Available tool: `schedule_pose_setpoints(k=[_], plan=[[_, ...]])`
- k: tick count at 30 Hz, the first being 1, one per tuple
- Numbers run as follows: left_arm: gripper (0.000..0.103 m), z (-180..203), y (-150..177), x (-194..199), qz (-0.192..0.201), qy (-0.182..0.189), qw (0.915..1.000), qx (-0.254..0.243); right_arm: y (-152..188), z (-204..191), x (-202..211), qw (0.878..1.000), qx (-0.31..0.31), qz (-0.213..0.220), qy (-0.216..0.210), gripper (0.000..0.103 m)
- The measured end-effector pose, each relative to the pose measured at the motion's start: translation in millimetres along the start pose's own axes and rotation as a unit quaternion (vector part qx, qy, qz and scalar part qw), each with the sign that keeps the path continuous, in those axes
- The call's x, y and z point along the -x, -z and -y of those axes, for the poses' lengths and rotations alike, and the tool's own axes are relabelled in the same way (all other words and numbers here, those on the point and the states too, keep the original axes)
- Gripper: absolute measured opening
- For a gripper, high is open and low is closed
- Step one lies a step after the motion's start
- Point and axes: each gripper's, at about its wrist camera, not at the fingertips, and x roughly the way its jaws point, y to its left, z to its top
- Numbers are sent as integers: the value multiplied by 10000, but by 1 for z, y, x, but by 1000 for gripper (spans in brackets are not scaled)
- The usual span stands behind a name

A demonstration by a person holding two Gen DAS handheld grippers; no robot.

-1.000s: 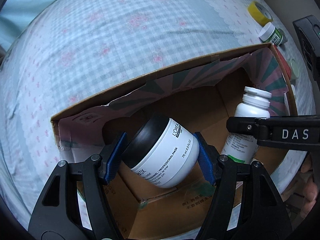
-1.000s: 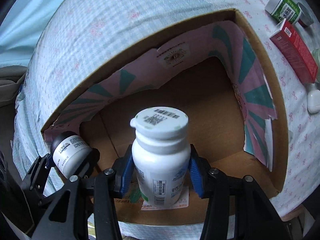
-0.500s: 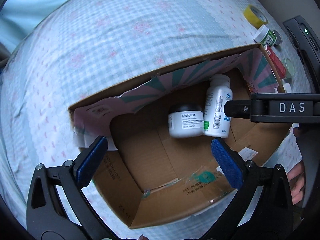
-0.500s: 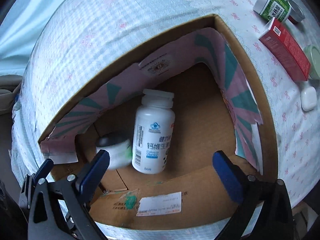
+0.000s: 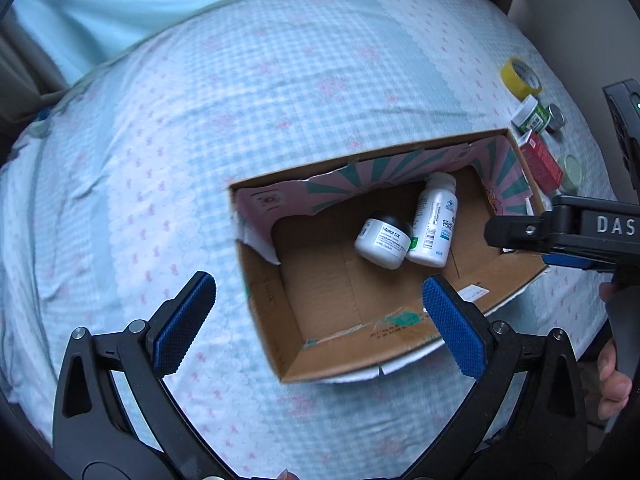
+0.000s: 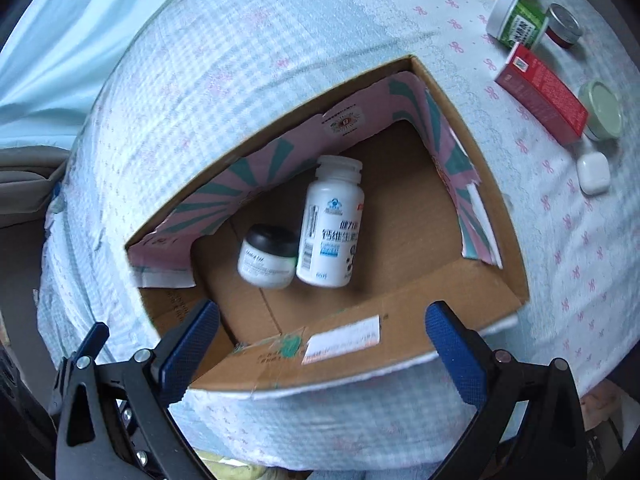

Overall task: Organize rigid objects
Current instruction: 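Open both tools to drop the jar and pill bottle into the box, then move both tools back toward the remaining items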

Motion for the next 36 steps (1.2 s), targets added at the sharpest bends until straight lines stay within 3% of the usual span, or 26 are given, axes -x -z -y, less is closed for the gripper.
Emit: schedule_pose_setpoints(k=[8, 14, 19, 23, 29, 36], plan=[[103, -7, 36, 72, 292, 92, 9972, 676, 40, 3, 70, 9988, 436, 219, 21, 103], [103, 3, 58, 121, 625, 131, 9939, 901, 79, 12, 118, 9955, 750, 579, 100, 103], [103, 20, 66, 158, 1074, 211, 9882, 1075, 104, 34, 164, 9885, 971, 1110, 343, 103], [103, 45, 60, 176, 1314, 161, 9866, 957, 114, 57, 203, 9708, 1322, 1727, 1007, 103], [103, 93, 50, 185, 1413, 95, 9842, 1066, 105, 110, 237, 9586, 1430, 2211, 1081, 103], [103, 174, 32, 182, 1464, -326, 9770, 1516, 59, 166, 254, 9439, 2137, 2296, 1034, 103]])
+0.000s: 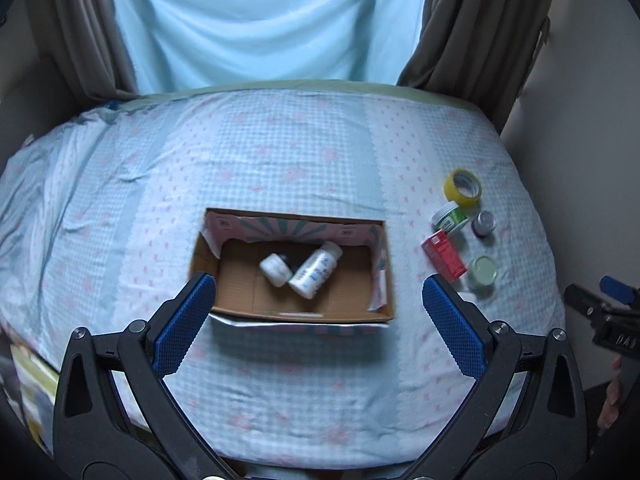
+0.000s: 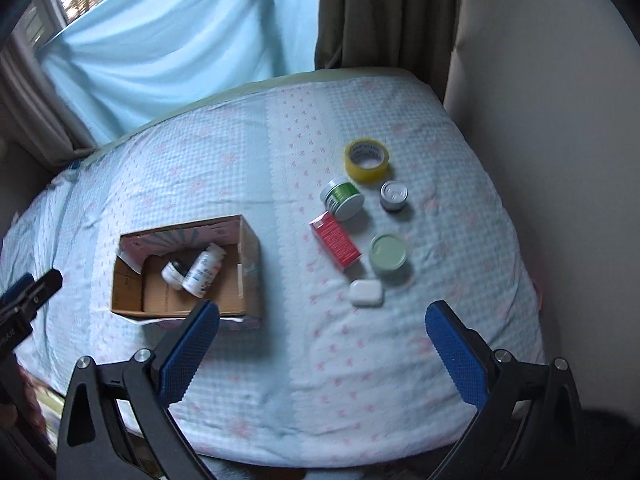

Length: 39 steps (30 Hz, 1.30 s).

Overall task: Organize rigid objects
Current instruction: 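Move both tools back toward the remaining items, then grasp the red box with the left tool while the right tool grasps the pale green jar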

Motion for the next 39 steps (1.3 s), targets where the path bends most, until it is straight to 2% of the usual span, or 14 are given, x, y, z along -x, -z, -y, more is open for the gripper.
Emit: schedule_pose_setpoints(k=[4, 8, 11, 17, 23, 30, 33, 35, 39], plan=[[103, 45, -5, -10, -142, 175, 9992, 319, -11, 33, -12, 9981, 579, 33, -226, 103], [103, 86, -10, -26, -329, 268, 9985, 337, -15, 58, -20, 9936, 1111, 18, -179, 103], [103, 113, -13, -49, -549, 256, 9976, 325, -16, 73, -26, 9909, 1310, 2, -295, 103], [103, 148, -17, -113, -1121, 458, 9915, 467, -19, 93, -56, 9878, 1520, -104, -309, 103], [103, 178, -13, -190, -1784, 615, 9798, 659, -16, 105, -105, 9864, 1589, -335, -272, 103], [102, 203, -3, -281, -2465, 632, 9623, 955, -14, 114, -169, 9898, 1341, -424, -206, 103], [102, 207, 1, -312, -2655, 587, 9564, 1066, -9, 111, -198, 9886, 1411, -522, -112, 102], [98, 211, 2, -332, -2763, 491, 9538, 1074, -7, 110, -217, 9872, 1463, -627, -20, 102], [94, 216, 8, -365, -2986, 414, 9470, 1109, -5, 109, -252, 9854, 1523, -754, -58, 101]])
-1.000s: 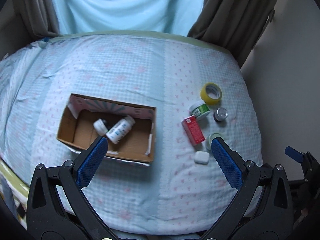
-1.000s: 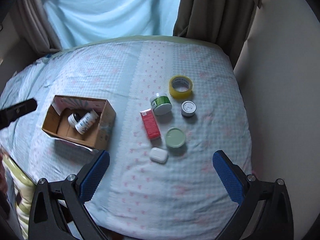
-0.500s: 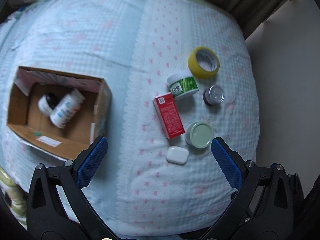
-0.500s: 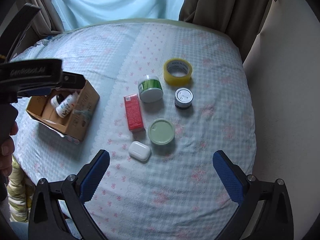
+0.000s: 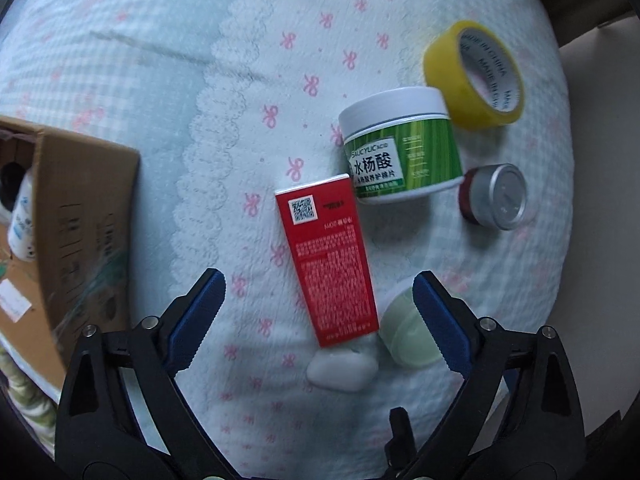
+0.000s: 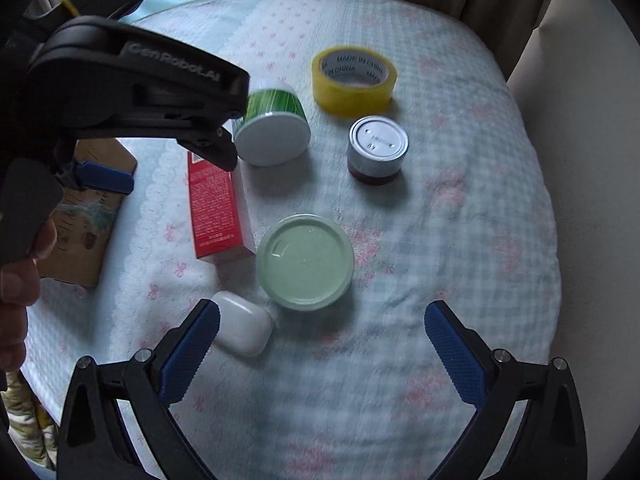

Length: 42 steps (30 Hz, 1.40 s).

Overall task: Organize rigid objects
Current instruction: 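Grasp the red box with the left tool while the right tool grasps the pale green jar, then lift both held items and carry them over the cardboard box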

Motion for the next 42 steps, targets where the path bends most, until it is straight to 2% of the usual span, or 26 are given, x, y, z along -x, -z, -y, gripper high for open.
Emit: schedule_pose_setpoints(k=[3, 6, 11, 17, 18, 20, 26, 34, 42], plan=[[93, 1, -5, -16, -88, -41, 9999, 62, -3, -2, -21, 9999, 154, -59, -4, 99], [88, 3, -7, -29, -173, -66, 9998, 96, -4, -3, -38, 9995, 288, -106, -11, 91], [72, 8, -10, -48, -305, -156, 9994, 40, -7, -5, -60, 9988, 436, -179, -140, 86], [51, 15, -10, -54, -307, -303, 9991, 8, -10, -9, -73, 9972, 706, -140, -223, 74], [50, 15, -10, -54, -308, -320, 9990, 16, -10, -11, -74, 9968, 747, -129, -247, 69], [44, 18, -12, -55, -294, -231, 9993, 71, -10, -15, -76, 9960, 833, -126, -287, 67], [42, 13, -12, -53, -239, -185, 9995, 126, -10, -16, -75, 9959, 845, -160, -289, 67], [38, -6, -5, -27, -86, -71, 9999, 80, -18, -12, -64, 9975, 661, -86, -251, 67], [38, -10, 8, 18, 207, 117, 9997, 50, -23, -10, -33, 9987, 460, 86, -216, 67]])
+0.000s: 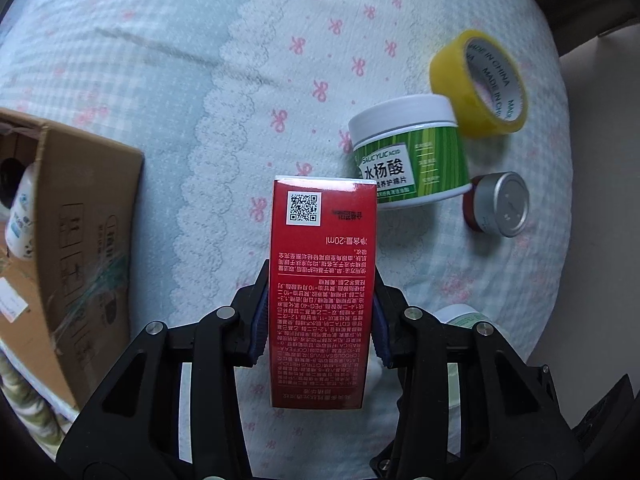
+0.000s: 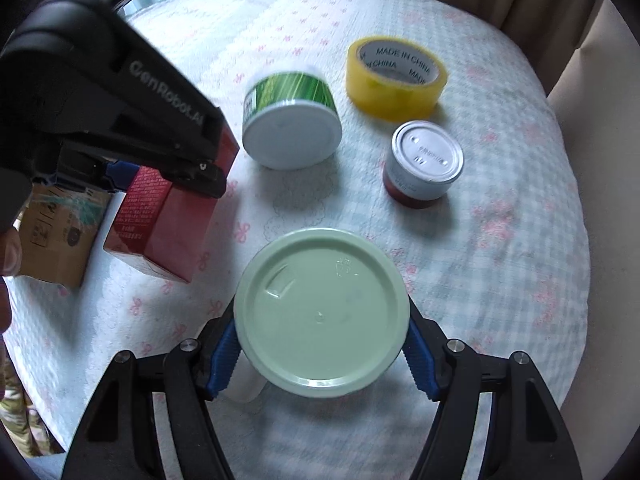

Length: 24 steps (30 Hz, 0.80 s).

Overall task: Organize rigid objects
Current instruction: 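Lift both held items and carry them over the cardboard box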

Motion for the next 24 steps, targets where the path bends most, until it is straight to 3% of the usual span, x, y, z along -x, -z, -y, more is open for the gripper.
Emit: schedule_pose_setpoints(k=[6, 14, 19, 24], plan=[[38, -9, 16, 59, 436, 226, 9987, -105, -4, 3, 38, 9992, -333, 216, -11, 67], [38, -14, 50, 153, 1150, 406, 9919, -358, -10, 6, 125, 9957, -615, 691, 88, 66], [38, -34, 72, 214, 1516, 511, 9866, -315, -19, 6, 179, 9925, -857, 869, -111, 67], [38, -63, 90, 263, 1917, 392, 9802, -317, -29, -8, 220, 9887, -901, 1121, -420, 67]])
